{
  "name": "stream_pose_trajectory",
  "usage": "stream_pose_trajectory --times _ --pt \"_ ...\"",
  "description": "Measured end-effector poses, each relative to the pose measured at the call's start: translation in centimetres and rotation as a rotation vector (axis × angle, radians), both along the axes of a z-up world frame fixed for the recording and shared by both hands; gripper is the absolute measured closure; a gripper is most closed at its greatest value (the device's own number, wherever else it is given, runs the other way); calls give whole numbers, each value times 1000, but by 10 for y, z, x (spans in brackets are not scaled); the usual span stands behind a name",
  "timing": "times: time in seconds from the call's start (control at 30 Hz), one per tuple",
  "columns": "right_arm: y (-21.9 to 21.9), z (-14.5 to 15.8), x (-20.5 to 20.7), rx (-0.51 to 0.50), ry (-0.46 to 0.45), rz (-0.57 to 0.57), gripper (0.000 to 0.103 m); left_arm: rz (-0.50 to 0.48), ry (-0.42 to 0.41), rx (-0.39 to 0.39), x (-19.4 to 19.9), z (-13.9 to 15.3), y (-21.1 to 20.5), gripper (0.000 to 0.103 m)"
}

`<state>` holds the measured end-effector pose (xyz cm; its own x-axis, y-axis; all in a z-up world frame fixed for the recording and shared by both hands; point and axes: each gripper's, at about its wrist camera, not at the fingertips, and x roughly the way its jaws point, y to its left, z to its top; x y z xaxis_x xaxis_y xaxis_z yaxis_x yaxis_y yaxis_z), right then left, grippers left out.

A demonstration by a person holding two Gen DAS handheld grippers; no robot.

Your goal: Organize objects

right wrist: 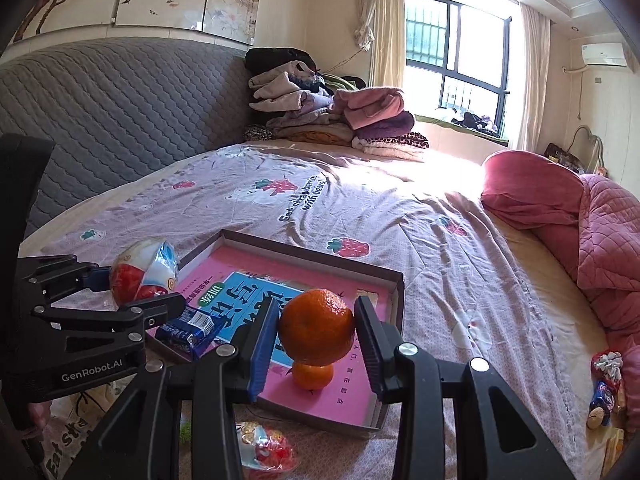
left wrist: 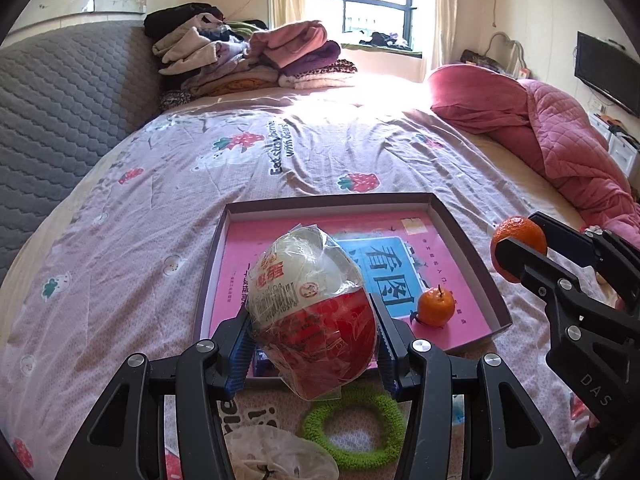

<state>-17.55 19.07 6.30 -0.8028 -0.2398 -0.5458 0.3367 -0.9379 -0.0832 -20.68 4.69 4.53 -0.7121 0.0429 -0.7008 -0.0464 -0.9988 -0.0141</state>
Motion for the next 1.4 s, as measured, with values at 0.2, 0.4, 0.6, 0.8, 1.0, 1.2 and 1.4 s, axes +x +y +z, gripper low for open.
stream_pose_trajectory --times 0.2,0.4,0.6,0.8,1.0,1.2,1.4 --pt "0 -5 -20 18 -5 0 63 9 -16 -4 -21 -2 0 50" --pt "-1 -14 -38 36 -9 -4 63 19 -41 1 -44 -8 -5 50" --pt "3 -29 -59 32 -35 -19 63 15 -63 12 -61 -19 0 50" --pt "7 -48 -76 38 -77 -36 63 -5 -98 -10 -81 -36 15 50" --pt "13 -66 -90 40 -123 -45 63 -43 -143 -33 -95 -56 33 50" --pt "14 -82 -98 59 -157 -48 63 -80 -187 -60 -102 -73 46 50" --pt "16 -94 -105 72 -196 -58 63 -109 -222 -70 -106 -84 53 50"
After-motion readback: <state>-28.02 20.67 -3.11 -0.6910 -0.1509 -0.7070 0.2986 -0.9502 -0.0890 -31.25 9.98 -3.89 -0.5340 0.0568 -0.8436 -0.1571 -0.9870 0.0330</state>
